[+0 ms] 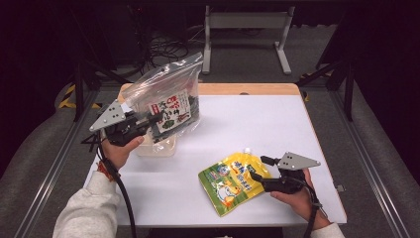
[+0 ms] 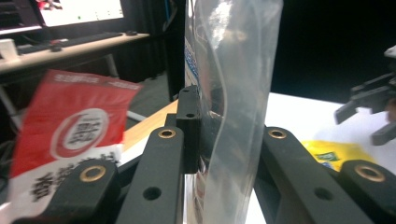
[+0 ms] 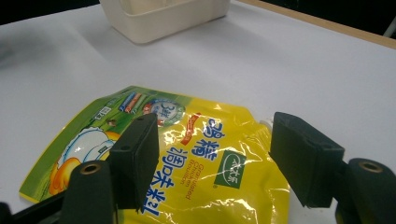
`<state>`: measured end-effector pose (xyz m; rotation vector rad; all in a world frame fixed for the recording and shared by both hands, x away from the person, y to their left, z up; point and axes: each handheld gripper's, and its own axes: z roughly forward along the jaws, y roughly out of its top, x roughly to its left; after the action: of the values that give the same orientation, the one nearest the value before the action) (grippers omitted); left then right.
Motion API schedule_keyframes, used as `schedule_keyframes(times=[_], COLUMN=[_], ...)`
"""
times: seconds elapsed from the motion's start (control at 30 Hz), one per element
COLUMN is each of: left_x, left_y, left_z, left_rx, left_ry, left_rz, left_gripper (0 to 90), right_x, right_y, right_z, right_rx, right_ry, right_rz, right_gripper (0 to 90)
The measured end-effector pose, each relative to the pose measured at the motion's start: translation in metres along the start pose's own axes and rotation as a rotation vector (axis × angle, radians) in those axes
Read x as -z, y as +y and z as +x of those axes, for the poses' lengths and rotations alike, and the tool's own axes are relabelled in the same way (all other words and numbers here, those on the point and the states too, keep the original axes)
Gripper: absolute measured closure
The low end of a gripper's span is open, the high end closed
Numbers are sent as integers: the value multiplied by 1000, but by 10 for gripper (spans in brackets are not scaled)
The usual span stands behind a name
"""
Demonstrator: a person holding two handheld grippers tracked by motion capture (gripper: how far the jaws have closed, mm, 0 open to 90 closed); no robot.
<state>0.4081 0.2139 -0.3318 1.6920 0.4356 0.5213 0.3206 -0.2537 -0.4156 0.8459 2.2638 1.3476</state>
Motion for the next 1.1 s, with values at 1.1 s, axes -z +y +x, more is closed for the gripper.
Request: schedule_keyframes(times=[1.1], left_x=[1], left_y=[-12], left_z=[72], left_rx=[-95], left_ry=[58], left_rz=[157], left_gripper=[781], right_x=[-22], right_y=[-10], right_z=[4], right_rx=[-20], right_ry=[51], right_rz=[78], right_gripper=[308])
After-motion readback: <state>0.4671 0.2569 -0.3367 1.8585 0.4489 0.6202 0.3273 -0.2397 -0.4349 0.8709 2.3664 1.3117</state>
